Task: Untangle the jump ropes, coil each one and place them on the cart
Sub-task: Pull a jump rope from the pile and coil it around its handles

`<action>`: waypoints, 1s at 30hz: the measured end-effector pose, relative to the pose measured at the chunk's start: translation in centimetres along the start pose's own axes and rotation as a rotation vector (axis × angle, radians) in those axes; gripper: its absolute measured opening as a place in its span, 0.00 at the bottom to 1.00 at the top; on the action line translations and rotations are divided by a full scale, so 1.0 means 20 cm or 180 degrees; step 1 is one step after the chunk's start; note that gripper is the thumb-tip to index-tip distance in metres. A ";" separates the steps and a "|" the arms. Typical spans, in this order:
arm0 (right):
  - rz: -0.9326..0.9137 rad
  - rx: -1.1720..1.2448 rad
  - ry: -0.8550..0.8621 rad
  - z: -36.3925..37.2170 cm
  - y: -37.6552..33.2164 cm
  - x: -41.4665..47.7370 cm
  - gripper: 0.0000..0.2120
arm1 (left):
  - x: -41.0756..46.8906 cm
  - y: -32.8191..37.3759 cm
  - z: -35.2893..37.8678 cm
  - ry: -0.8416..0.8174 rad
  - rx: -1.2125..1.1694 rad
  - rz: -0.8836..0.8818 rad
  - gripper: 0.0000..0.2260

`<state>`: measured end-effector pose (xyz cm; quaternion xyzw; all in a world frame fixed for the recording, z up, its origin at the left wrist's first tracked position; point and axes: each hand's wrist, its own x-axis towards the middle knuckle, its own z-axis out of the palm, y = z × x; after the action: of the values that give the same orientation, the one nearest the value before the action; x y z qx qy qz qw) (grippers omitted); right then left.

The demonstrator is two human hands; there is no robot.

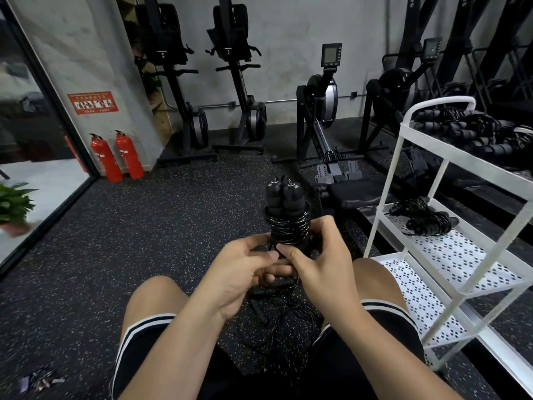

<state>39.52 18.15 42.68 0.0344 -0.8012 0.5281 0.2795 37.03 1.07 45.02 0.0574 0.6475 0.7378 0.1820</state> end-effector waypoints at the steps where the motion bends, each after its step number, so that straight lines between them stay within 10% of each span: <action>1: -0.0028 -0.0092 -0.0005 -0.01 0.00 0.01 0.19 | 0.00 0.01 -0.01 0.0011 0.0011 0.0005 0.14; 18: 0.1385 0.2044 -0.0176 -0.03 0.07 0.10 0.27 | 0.12 -0.09 0.02 0.0523 0.0357 0.0718 0.19; 30: 0.1581 0.0951 0.0250 -0.28 0.35 0.19 0.27 | 0.54 -0.18 0.28 0.0276 0.1046 0.0905 0.16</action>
<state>36.20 26.99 40.38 -0.1424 -0.6870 0.6934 0.1643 29.49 10.29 40.69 0.1452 0.7517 0.6423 0.0363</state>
